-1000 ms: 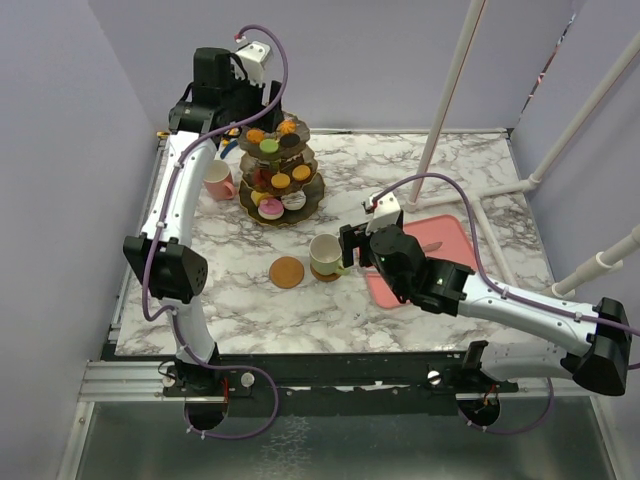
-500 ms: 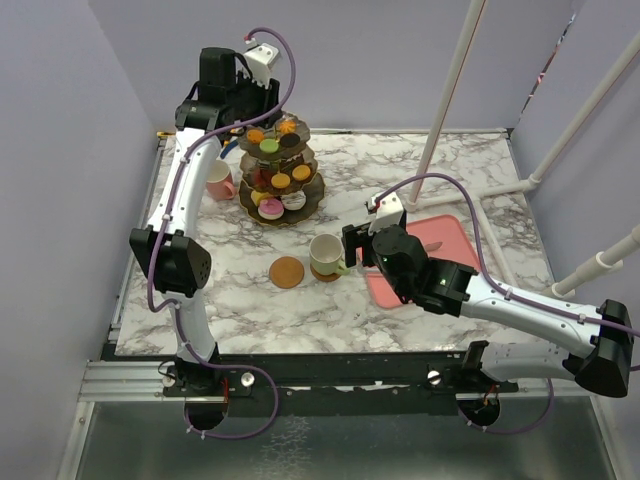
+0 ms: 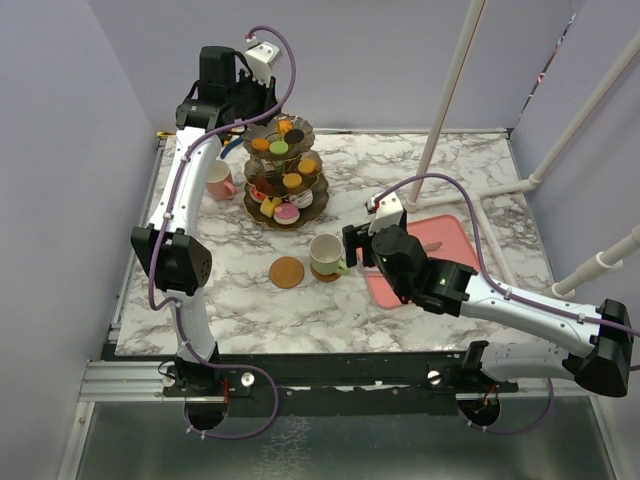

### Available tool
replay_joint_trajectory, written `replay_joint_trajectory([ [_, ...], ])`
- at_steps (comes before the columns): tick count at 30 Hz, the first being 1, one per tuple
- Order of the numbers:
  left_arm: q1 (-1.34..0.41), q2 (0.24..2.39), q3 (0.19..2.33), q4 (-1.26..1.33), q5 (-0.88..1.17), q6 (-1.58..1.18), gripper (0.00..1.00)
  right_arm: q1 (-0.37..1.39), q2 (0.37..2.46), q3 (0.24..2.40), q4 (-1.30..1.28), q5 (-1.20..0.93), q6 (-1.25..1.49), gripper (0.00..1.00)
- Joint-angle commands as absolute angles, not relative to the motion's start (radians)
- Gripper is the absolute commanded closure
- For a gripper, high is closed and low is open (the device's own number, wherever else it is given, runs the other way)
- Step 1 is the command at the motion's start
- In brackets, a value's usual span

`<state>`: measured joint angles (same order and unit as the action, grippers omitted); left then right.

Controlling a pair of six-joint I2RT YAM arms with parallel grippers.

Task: Serve the afternoon tea
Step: Move the desert table to the center of the board.

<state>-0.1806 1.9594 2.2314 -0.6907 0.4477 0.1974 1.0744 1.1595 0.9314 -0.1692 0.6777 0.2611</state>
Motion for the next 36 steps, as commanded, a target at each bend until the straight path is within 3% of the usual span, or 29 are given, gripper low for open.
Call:
replay_joint_trajectory([
  [1,-0.183,1.976,2.277,-0.636,0.496,0.164,0.92,1.080,1.139,0.938,-0.184,0.716,0.266,0.16],
  [14,-0.268,1.951,2.210,-0.472,0.444,0.101,1.00,1.080,1.108,0.916,-0.191,0.738,0.277,0.15],
  [36,-0.429,2.044,2.326,-0.304,0.354,0.003,1.00,1.080,1.053,0.873,-0.227,0.771,0.307,0.16],
])
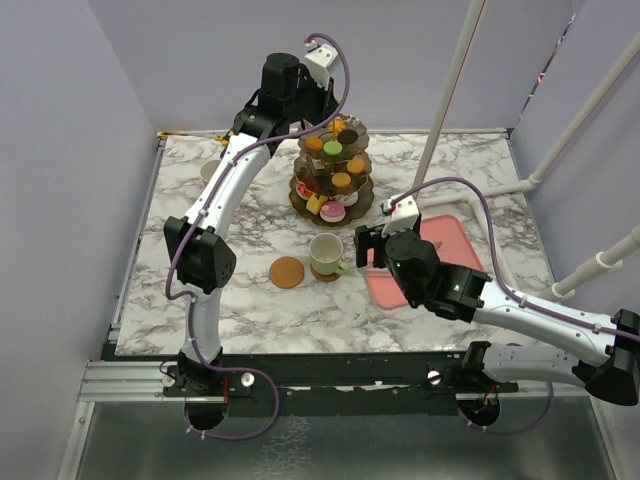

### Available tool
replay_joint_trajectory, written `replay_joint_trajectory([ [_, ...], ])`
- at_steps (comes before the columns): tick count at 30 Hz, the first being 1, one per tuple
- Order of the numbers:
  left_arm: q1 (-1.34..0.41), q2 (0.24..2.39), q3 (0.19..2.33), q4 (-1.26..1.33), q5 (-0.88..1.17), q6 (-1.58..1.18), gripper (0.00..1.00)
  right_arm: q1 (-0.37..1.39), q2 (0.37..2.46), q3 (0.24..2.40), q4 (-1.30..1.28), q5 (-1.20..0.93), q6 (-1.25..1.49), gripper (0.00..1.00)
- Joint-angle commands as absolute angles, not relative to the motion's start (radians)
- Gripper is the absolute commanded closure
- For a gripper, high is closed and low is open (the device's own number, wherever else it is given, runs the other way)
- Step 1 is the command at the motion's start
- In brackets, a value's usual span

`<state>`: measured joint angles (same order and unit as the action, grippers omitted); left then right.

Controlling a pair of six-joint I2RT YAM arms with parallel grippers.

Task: Serve the afternoon tea
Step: Move the desert table to the center of the board, then pick up the cup at the center of the board.

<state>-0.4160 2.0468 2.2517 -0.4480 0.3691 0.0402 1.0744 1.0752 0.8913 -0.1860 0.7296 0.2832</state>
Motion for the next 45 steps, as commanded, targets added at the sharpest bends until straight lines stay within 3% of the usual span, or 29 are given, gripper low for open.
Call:
replay_joint_trajectory([
  [1,-0.430,2.046,2.326,-0.304,0.353,0.004,1.00,1.080,1.051,0.872,-0.229,0.771,0.309,0.16],
  [4,-0.430,2.030,2.303,-0.303,0.340,0.013,1.00,1.080,1.050,0.871,-0.234,0.770,0.311,0.16],
  [5,-0.430,2.021,2.289,-0.304,0.336,0.018,0.91,1.080,1.051,0.871,-0.234,0.769,0.310,0.16],
  [7,-0.430,1.997,2.254,-0.304,0.329,0.034,0.49,1.080,1.056,0.874,-0.229,0.770,0.308,0.15],
  [8,-0.428,1.982,2.236,-0.304,0.323,0.044,0.38,1.080,1.059,0.876,-0.229,0.767,0.307,0.16],
  [12,-0.409,1.931,2.196,-0.356,0.301,0.082,0.05,1.080,1.067,0.883,-0.223,0.765,0.302,0.15],
  [13,-0.398,1.919,2.184,-0.369,0.305,0.086,0.02,1.080,1.068,0.885,-0.223,0.764,0.302,0.15],
  [26,-0.086,1.729,1.966,-0.560,0.343,0.263,0.01,1.080,1.070,0.899,-0.209,0.734,0.272,0.15],
  [31,0.066,1.823,2.015,-0.644,0.322,0.287,0.01,1.080,1.081,0.908,-0.190,0.725,0.260,0.13],
  [35,0.107,1.925,2.051,-0.714,0.208,0.308,0.01,1.080,1.093,0.924,-0.197,0.749,0.283,0.00],
  [45,0.127,2.097,2.080,-0.803,0.106,0.294,0.08,1.079,1.044,0.845,-0.105,0.766,0.335,0.00],
])
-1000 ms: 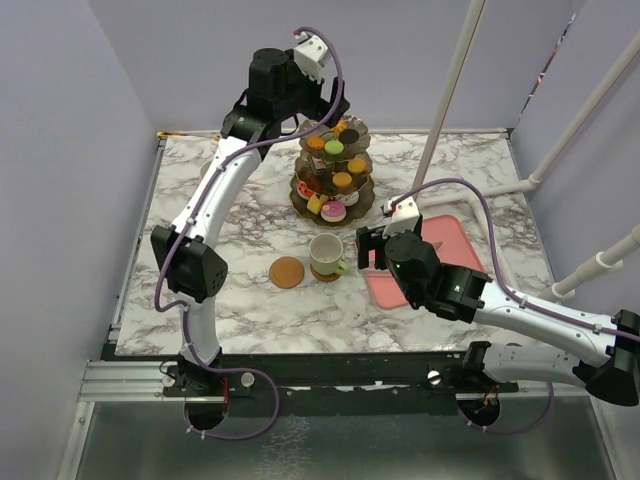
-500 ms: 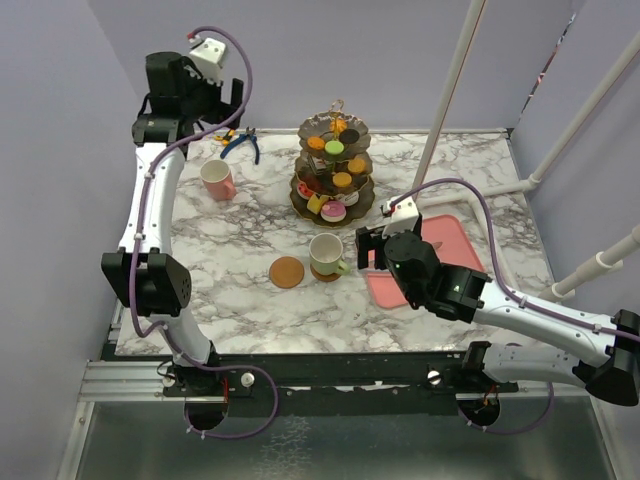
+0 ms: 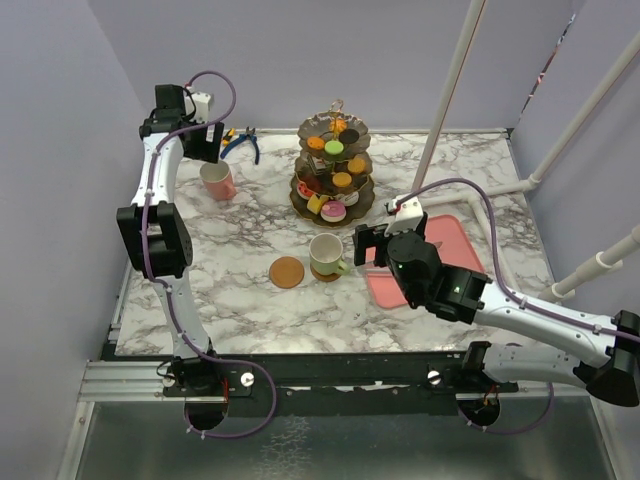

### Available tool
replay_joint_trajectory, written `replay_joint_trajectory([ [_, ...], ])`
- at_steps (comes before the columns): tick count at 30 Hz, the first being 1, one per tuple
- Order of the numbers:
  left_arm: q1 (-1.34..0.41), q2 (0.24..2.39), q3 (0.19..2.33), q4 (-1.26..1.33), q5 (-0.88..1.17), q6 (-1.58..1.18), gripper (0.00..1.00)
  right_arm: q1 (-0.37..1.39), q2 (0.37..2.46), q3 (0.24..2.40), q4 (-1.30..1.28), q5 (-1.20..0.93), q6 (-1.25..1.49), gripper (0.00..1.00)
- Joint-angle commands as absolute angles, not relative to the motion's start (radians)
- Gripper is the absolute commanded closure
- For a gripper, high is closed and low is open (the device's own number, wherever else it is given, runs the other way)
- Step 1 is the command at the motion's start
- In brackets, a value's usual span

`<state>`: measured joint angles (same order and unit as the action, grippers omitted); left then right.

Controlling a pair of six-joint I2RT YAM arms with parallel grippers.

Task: Serve the afternoon tea
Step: Pick up the cup at the center of the board.

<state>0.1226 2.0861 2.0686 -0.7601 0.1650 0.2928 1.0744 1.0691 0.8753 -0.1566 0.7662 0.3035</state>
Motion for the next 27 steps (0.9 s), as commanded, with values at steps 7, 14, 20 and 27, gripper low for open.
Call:
replay_joint_trajectory([
  [7,0.135,2.147,2.063,-0.778,0.099,0.286,0.27,1.074,1.105,0.885,-0.190,0.798,0.369,0.00],
  [14,0.132,2.200,2.084,-0.767,0.110,0.285,0.50,1.074,1.141,0.939,-0.223,0.806,0.367,0.07],
  [20,0.132,2.252,2.121,-0.766,0.101,0.279,0.50,1.071,1.183,0.988,-0.269,0.776,0.381,0.06],
  [27,0.133,2.287,2.119,-0.760,0.136,0.239,0.82,1.069,1.241,1.057,-0.318,0.705,0.373,0.08],
])
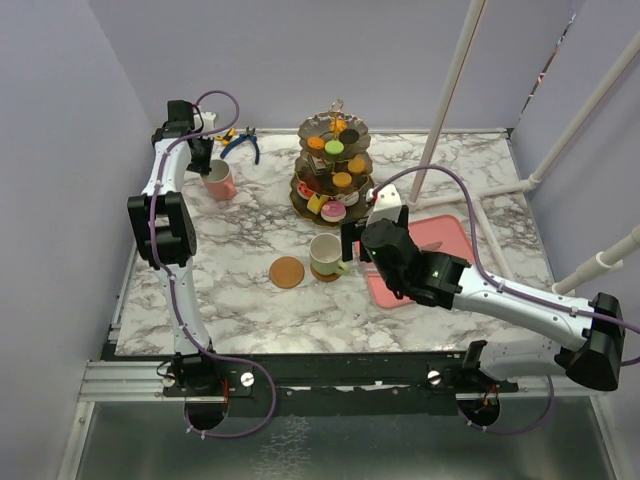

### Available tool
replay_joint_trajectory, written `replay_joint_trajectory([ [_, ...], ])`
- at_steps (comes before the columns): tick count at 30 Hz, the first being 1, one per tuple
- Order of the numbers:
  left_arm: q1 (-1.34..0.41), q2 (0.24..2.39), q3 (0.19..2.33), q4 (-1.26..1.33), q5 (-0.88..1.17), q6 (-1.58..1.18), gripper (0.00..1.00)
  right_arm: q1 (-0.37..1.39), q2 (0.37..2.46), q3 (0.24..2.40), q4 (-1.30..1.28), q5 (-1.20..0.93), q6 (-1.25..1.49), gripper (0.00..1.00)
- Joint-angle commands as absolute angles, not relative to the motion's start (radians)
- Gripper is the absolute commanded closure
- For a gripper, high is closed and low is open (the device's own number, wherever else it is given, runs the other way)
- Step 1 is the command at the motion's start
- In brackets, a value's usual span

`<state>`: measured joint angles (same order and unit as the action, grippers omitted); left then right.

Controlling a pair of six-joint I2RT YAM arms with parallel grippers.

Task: Serve the afternoon tea
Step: Pick up the cup at the center of the board.

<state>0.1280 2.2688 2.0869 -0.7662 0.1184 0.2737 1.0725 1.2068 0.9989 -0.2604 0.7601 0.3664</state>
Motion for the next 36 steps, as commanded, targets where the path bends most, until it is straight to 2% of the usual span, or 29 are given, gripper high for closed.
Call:
replay_joint_trajectory([
  [1,0.132,2.280,2.110,-0.757,0.149,0.232,0.92,1.068,1.250,1.067,-0.324,0.691,0.369,0.09],
  [2,0.133,2.270,2.096,-0.749,0.153,0.221,1.00,1.067,1.260,1.079,-0.328,0.676,0.365,0.10],
  [7,0.133,2.198,2.032,-0.723,0.146,0.178,1.00,1.063,1.310,1.129,-0.341,0.596,0.323,0.16],
  [13,0.118,2.016,1.895,-0.724,0.205,0.152,1.00,1.063,1.440,1.255,-0.362,0.470,0.224,0.16],
  [21,0.064,1.758,1.672,-0.804,0.328,0.206,1.00,1.063,1.593,1.455,-0.400,0.116,0.058,0.17],
  [30,-0.064,1.534,1.490,-0.815,0.350,0.148,1.00,1.042,1.722,1.589,-0.373,-0.018,0.009,0.17],
  [36,-0.118,1.485,1.473,-0.828,0.329,0.121,1.00,1.017,1.811,1.652,-0.387,-0.060,-0.020,0.21],
])
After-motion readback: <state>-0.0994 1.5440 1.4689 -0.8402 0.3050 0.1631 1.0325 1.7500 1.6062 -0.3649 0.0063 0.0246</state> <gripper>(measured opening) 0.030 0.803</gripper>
